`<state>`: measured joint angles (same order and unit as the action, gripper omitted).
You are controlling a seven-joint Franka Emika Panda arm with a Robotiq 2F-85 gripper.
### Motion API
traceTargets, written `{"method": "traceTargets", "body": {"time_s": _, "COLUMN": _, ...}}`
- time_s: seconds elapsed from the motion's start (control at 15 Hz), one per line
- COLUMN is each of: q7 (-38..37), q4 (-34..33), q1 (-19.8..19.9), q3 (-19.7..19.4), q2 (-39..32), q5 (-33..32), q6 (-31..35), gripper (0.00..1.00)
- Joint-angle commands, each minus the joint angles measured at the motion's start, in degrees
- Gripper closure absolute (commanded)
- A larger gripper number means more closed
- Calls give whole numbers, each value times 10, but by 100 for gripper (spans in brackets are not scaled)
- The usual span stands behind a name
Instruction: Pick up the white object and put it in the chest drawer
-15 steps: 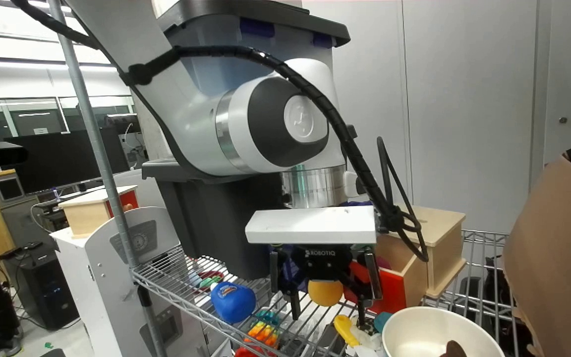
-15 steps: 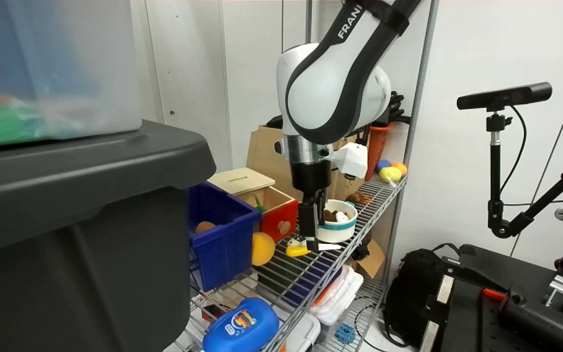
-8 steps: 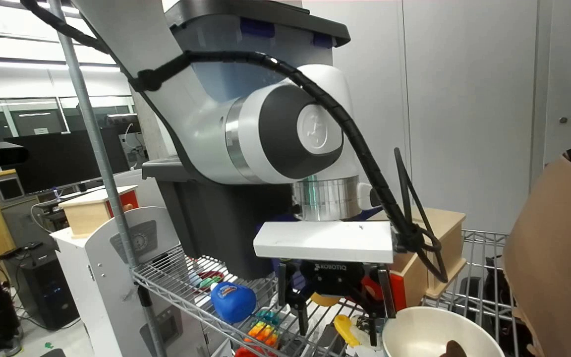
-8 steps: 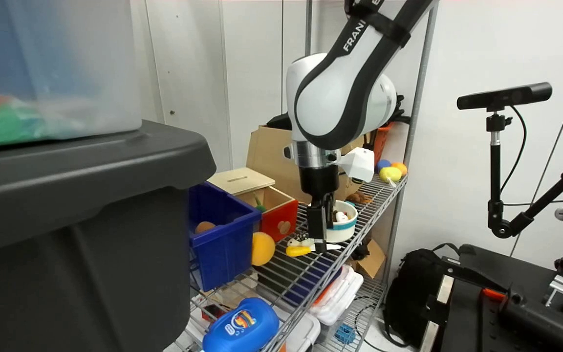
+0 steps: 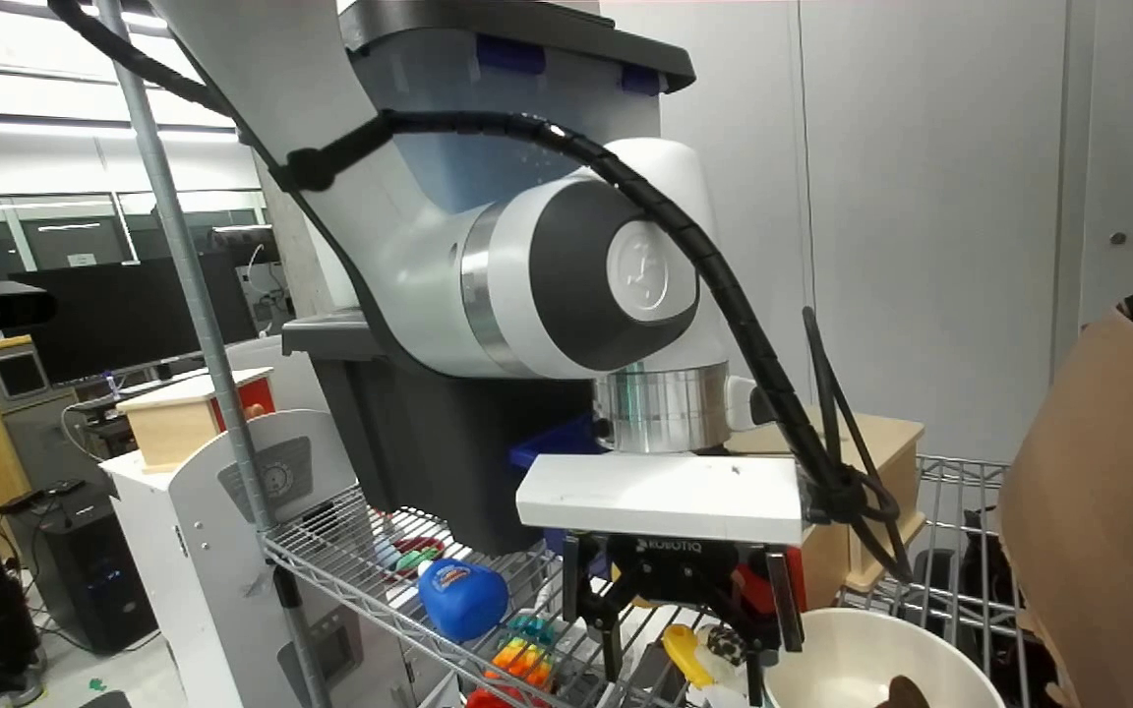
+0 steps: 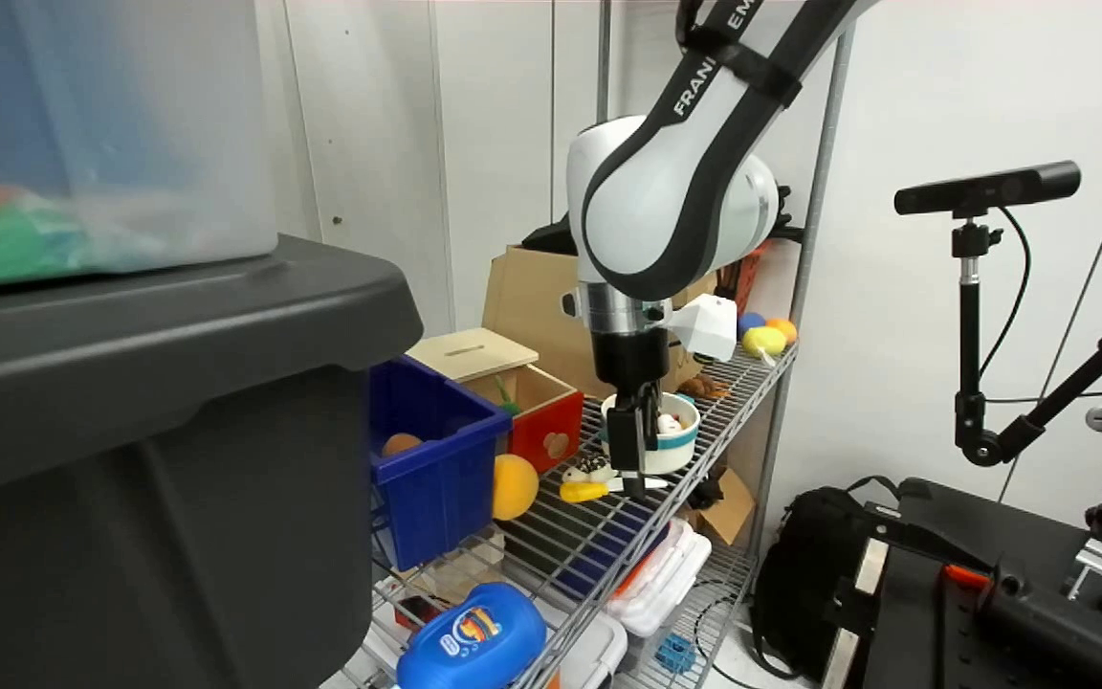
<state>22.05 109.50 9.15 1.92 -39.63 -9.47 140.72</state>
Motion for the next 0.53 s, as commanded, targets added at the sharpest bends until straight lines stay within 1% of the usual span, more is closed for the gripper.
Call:
{"method": "traceTargets", "body": {"time_s": 0.0, "q7": 12, "q4": -15, "q1": 0, "q3": 0, "q2": -3, "q5": 5, "q6": -9, "gripper": 0}}
{"method": "traceTargets", "body": {"time_s": 0.47, "q7": 13, "q4": -39, "q1": -1, "q3": -2, "q2": -6, "q5": 3, "q6": -17, "gripper": 0}}
